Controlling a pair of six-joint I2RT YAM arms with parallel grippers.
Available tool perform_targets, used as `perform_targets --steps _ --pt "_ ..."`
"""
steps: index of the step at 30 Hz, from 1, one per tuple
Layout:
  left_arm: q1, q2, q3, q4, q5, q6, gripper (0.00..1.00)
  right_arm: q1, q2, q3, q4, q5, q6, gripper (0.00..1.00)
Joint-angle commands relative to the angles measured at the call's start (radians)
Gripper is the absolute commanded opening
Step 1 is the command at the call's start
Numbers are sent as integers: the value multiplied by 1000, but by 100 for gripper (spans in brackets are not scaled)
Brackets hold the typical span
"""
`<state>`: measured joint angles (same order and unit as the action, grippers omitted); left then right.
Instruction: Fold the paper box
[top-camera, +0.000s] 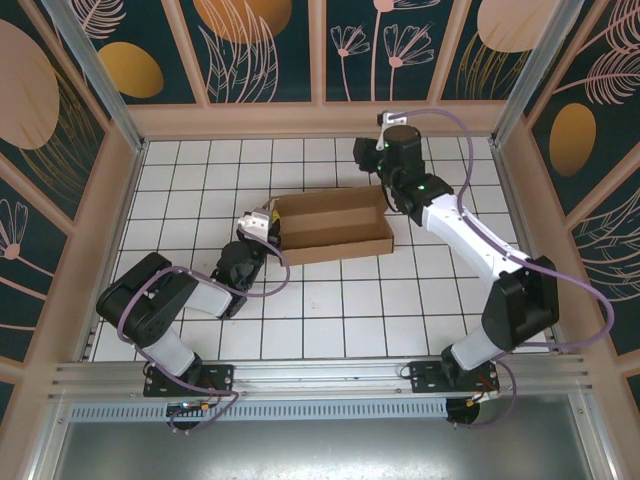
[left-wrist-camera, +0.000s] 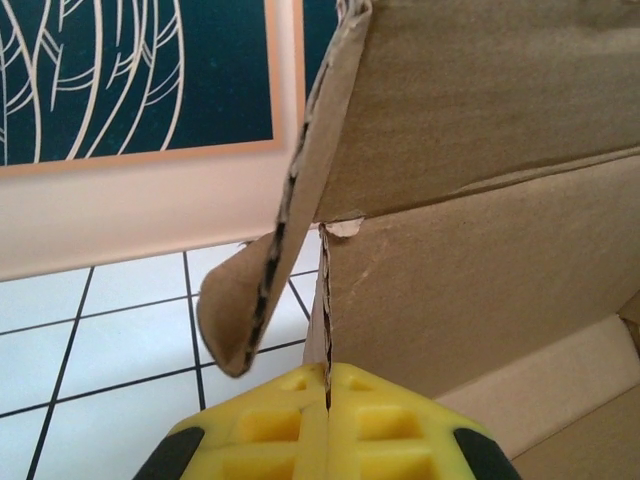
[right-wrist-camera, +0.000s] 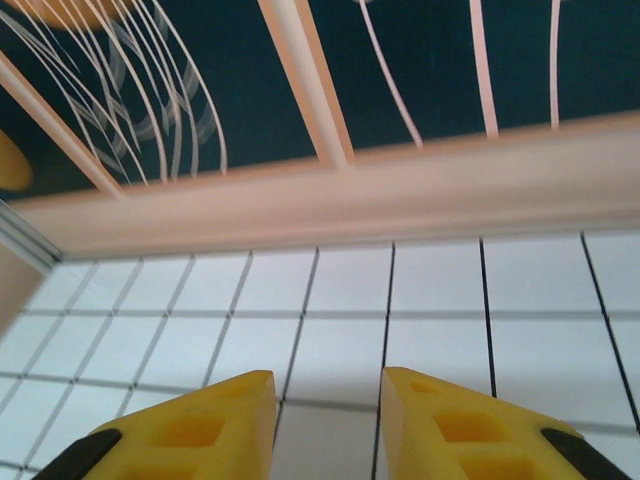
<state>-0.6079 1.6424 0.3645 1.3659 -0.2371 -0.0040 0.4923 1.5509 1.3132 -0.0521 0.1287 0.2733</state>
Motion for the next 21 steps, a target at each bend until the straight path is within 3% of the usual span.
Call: perform_targets --steps 1,6,10,21 --pt "-6 14 -8 4 56 77 0 -8 12 -1 -108 -23 46 34" --pt "-8 18 -11 -18 89 98 0 10 -7 -98 -134 -48 72 33" --pt "-9 -10 -30 -55 102 49 27 25 -70 -232 -78 -32 87 33" --pt "-8 -225 -86 -321 144 -79 43 -1 -137 -306 -34 -28 54 38"
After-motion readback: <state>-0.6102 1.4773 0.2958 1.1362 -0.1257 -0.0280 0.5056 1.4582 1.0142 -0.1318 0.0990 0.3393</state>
